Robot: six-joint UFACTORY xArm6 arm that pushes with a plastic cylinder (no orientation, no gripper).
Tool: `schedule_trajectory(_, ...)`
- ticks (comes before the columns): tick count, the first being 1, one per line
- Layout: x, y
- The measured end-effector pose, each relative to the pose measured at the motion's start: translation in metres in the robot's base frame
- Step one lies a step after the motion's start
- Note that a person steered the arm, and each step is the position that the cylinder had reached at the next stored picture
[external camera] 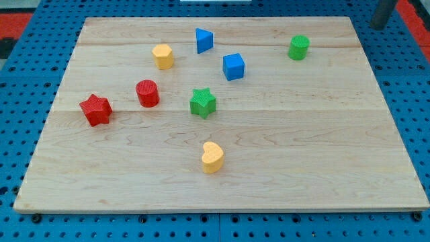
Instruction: Point at the green star
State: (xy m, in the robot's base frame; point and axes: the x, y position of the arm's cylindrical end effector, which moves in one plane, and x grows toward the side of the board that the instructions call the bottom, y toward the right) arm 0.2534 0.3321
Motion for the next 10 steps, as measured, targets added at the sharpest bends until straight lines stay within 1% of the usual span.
schedule_trajectory(1,0.062,-0.074)
schedule_trajectory(2,0.085,-0.169)
schedule_trajectory(4,0.230,-0.288)
schedule_trajectory(5,0.239,-0.298)
schedule_trajectory(7,0.239,-0.297)
schedule_trajectory(8,0.227,-0.301)
schedule_trajectory(10,0.226,-0.307)
